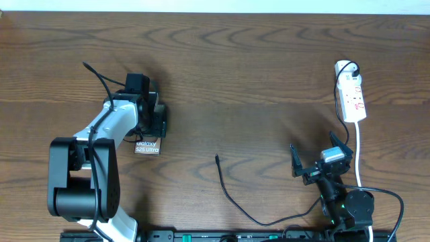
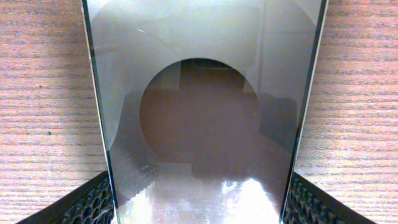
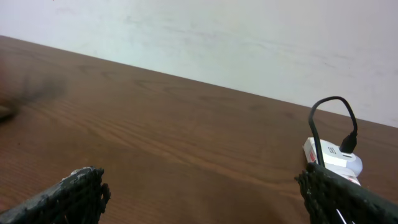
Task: Plug charger to phone and switch on socket
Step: 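Close the left gripper on the phone's long edges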
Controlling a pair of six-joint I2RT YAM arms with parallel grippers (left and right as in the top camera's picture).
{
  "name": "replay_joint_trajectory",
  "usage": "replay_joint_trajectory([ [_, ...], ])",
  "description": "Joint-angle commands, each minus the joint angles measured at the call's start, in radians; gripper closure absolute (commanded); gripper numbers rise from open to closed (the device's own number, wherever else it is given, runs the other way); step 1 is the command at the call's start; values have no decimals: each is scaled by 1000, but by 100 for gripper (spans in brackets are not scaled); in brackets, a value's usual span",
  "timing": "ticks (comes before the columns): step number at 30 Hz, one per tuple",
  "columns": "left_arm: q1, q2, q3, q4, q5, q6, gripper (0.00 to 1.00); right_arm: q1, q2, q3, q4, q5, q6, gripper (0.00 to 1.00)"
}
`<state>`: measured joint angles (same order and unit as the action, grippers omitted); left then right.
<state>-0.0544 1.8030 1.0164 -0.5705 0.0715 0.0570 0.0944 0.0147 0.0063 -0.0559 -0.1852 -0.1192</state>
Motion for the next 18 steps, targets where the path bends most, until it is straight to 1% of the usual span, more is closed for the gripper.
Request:
replay_joint_trajectory([
  [1, 2, 39, -31, 4, 40, 6, 93, -4, -6, -1, -5, 3, 14, 1],
  [8, 2, 27, 3, 3, 52, 6, 93, -4, -6, -1, -5, 3, 14, 1],
  [18, 2, 18, 80, -69, 51, 6, 93, -4, -6, -1, -5, 3, 14, 1],
])
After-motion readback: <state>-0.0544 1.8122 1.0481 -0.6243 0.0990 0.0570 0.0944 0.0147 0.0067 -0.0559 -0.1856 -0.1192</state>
